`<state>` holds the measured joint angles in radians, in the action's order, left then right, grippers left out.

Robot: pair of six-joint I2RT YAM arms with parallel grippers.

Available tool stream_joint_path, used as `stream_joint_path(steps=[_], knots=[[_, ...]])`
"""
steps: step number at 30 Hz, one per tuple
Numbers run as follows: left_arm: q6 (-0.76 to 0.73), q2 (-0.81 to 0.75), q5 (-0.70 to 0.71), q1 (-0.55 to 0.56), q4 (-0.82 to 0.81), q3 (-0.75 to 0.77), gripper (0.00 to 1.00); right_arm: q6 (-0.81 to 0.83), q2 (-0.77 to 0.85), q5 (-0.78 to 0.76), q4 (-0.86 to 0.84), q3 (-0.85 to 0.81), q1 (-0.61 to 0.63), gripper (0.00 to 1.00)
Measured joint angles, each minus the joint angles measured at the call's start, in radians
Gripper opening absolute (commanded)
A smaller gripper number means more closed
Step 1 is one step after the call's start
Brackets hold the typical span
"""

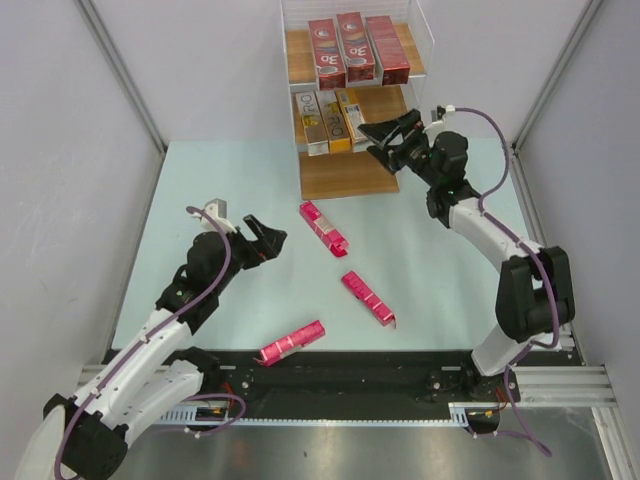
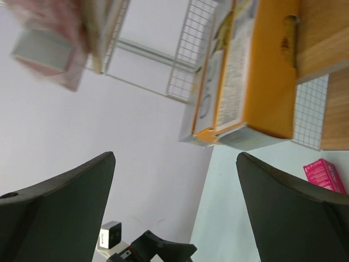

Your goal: Place and organize the toothpastes onto the shelf

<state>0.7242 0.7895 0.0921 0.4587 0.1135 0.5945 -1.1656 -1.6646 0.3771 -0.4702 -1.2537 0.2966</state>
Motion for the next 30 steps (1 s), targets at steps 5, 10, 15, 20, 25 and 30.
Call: stream_joint_path(steps=[5, 10, 15, 20, 25, 30], knots=[[0.0, 0.005, -0.01, 0.0, 0.0, 0.0, 1.0, 0.068, 0.119, -0.006, 0.067, 0.031, -0.007, 1.0], [0.0, 0.01, -0.024, 0.0, -0.004, 0.0, 1.0, 0.174, 0.241, -0.048, 0.205, 0.13, -0.003, 1.0], [0.0, 0.01, -0.036, 0.0, -0.017, -0.004, 1.0, 0.264, 0.38, -0.088, 0.334, 0.286, 0.005, 1.0], [0.0, 0.01, -0.054, 0.0, -0.023, -0.02, 1.0, 0.392, 0.531, -0.176, 0.501, 0.399, 0.045, 1.0], [-0.004, 0.011, -0.08, 0.0, -0.022, -0.032, 1.0, 0.517, 0.668, -0.299, 0.656, 0.474, 0.169, 1.0], [-0.011, 0.024, -0.112, 0.0, -0.023, -0.05, 1.0, 0.583, 0.789, -0.451, 0.834, 0.561, 0.324, 1.0]])
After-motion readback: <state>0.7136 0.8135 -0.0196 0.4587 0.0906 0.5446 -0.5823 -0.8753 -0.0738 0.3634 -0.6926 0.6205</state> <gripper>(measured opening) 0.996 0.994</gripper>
